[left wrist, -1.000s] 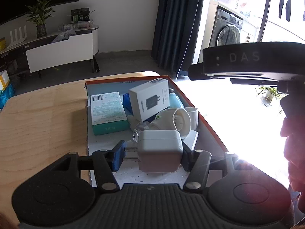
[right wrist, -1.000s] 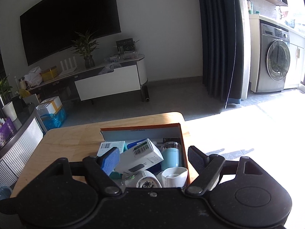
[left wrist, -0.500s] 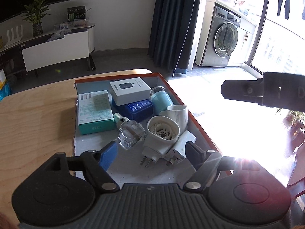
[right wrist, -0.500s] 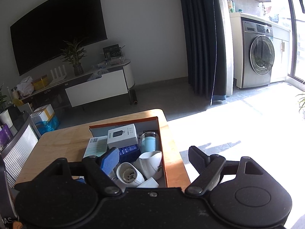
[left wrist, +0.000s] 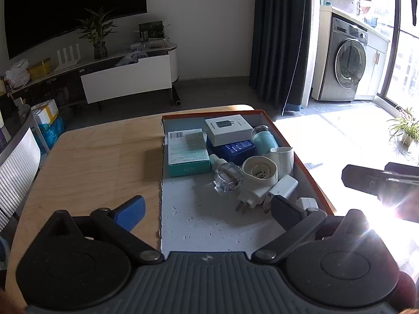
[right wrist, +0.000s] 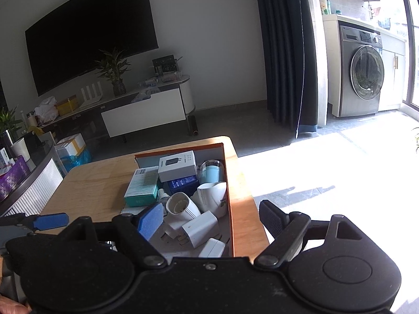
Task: Organize rigid objects
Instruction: 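Withdraw both grippers from the tray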
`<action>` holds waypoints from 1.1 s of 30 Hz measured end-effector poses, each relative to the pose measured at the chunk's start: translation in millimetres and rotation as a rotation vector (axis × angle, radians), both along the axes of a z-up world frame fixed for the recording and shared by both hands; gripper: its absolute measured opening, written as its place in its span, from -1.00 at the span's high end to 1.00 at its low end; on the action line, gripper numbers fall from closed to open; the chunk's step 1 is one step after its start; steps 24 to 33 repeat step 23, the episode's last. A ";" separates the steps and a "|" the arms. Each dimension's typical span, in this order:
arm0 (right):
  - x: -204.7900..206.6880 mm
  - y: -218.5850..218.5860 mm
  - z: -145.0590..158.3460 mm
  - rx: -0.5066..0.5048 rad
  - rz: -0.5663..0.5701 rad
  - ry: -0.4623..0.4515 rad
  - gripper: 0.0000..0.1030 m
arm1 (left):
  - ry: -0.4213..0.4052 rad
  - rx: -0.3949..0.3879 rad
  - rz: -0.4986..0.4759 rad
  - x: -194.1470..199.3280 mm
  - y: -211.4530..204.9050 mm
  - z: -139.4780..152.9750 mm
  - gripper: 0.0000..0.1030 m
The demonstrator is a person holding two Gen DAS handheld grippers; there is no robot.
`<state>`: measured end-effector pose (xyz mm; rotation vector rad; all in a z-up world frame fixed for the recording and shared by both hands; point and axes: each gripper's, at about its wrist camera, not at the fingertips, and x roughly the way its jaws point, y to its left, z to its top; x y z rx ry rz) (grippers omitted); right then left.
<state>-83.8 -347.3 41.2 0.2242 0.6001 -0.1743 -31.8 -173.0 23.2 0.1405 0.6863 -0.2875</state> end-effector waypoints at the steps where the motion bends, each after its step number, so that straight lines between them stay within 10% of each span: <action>1: -2.8 0.3 -2.5 0.006 0.004 0.005 -0.85 | 0.006 -0.003 0.003 -1.6 1.1 -0.7 -1.00; 33: -26.6 18.2 -19.7 0.005 0.049 0.058 -0.85 | 0.025 -0.015 0.029 -19.4 9.2 -9.3 -1.00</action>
